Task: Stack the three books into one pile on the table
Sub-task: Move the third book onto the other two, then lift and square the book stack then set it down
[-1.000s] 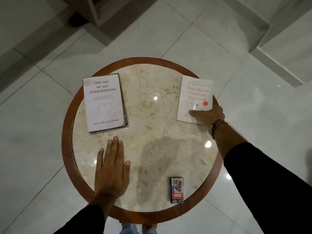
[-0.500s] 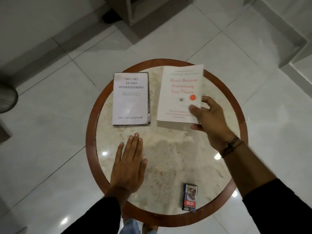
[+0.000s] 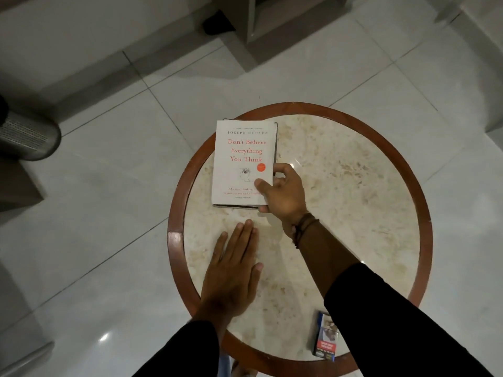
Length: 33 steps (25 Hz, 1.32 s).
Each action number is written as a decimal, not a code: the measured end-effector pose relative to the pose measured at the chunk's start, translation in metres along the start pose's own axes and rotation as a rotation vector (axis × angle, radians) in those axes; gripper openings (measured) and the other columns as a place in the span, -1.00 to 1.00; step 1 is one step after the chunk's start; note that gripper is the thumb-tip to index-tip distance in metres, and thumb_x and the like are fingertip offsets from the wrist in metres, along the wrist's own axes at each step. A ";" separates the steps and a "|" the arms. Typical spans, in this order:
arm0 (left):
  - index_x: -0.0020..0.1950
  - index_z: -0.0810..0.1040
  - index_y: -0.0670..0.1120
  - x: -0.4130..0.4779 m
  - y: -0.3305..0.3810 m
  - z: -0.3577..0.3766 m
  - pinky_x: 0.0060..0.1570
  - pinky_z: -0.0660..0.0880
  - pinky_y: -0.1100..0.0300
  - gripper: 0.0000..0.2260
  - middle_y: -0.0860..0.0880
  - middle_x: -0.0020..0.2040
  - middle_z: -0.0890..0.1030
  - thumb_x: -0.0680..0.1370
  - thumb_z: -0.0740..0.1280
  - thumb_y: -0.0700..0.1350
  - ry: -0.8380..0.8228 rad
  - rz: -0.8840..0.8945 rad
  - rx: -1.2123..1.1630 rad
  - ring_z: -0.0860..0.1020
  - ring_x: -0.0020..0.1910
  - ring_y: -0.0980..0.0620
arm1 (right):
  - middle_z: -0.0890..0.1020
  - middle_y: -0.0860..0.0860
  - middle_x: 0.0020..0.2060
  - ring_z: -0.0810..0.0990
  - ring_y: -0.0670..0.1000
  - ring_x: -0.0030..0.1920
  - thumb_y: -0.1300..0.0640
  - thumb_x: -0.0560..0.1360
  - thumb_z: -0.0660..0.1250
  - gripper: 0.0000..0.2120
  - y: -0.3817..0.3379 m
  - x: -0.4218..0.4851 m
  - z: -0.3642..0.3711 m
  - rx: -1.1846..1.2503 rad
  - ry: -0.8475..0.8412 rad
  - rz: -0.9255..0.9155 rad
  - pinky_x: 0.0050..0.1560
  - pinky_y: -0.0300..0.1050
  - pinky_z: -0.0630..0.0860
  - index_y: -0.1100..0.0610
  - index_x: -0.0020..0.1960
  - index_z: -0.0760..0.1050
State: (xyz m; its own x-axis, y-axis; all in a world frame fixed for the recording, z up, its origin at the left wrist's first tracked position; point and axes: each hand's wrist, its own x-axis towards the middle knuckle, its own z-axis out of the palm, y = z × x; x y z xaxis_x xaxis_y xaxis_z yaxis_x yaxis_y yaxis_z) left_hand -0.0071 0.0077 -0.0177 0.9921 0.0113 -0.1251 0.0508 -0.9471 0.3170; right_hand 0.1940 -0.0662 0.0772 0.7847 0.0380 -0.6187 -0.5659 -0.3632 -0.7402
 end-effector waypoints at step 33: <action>0.42 0.34 0.15 0.147 -0.064 -0.139 0.09 0.76 0.02 -0.48 0.11 0.40 0.65 0.58 0.54 -0.11 -0.044 -0.495 -1.143 0.68 0.38 -0.07 | 0.61 0.12 0.35 0.70 0.04 0.23 0.29 0.59 0.45 -0.41 -0.019 0.007 -0.009 0.071 -0.048 -0.255 0.18 -0.05 0.72 0.14 0.46 0.18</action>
State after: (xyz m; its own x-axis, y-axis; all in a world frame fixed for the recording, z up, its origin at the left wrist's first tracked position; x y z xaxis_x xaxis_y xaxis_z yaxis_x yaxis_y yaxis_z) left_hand 0.1514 0.1144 0.0746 0.8345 0.2553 -0.4883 0.5100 -0.0226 0.8598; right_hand 0.2124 -0.0672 0.0898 0.8922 0.1646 -0.4207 -0.3694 -0.2702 -0.8891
